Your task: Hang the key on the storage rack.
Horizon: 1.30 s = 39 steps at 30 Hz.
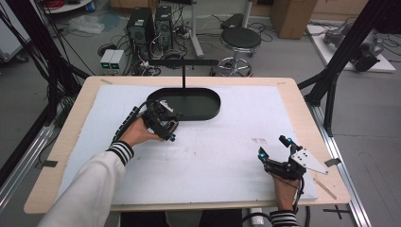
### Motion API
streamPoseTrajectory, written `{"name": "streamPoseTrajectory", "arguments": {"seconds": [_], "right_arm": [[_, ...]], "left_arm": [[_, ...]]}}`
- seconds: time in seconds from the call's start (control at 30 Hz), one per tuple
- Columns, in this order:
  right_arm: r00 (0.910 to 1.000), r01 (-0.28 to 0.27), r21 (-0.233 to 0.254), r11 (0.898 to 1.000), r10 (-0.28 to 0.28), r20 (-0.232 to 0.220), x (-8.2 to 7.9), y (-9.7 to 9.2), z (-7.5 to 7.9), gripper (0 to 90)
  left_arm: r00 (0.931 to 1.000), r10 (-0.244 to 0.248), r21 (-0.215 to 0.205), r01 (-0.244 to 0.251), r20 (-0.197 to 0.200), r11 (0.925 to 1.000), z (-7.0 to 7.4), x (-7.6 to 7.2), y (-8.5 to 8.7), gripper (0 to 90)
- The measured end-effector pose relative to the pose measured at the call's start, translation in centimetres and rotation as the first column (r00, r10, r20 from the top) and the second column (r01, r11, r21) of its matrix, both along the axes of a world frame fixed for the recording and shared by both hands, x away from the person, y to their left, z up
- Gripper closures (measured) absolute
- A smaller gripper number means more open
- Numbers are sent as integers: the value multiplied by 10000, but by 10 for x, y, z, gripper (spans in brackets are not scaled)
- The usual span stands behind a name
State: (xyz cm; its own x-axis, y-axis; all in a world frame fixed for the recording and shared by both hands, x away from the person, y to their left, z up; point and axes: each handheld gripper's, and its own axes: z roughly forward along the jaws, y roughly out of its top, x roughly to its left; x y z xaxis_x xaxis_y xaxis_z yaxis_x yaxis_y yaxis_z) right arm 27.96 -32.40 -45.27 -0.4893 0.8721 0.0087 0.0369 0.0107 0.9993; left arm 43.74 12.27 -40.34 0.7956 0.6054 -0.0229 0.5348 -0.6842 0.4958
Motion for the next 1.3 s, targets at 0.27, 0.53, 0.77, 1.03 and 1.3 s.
{"name": "streamPoseTrajectory", "arguments": {"seconds": [0.27, 0.53, 0.77, 1.03, 1.3], "right_arm": [[10000, 24, 32, 10000, -24, -60, 0, 0, 0, 73], [10000, 3, 63, 10000, -3, -43, 0, 0, 0, 73], [10000, 38, 44, 10000, -39, 25, 0, -1, 0, 73], [10000, 38, 112, 9999, -38, -11, 0, -1, 0, 73], [10000, 22, 144, 9999, -22, -42, 0, -1, 0, 73]], "left_arm": [[9998, 184, 123, -182, -92, 9998, -2, 3, -4, 42], [9993, 321, 412, -314, -170, 9987, -7, 5, -10, 98], [9983, 548, 479, -537, -221, 9974, -5, 7, -14, 195], [9960, 855, 775, -833, -246, 9935, -6, 8, -17, 217], [9931, 1104, 850, -1067, -400, 9907, -5, 11, -16, 289]]}}
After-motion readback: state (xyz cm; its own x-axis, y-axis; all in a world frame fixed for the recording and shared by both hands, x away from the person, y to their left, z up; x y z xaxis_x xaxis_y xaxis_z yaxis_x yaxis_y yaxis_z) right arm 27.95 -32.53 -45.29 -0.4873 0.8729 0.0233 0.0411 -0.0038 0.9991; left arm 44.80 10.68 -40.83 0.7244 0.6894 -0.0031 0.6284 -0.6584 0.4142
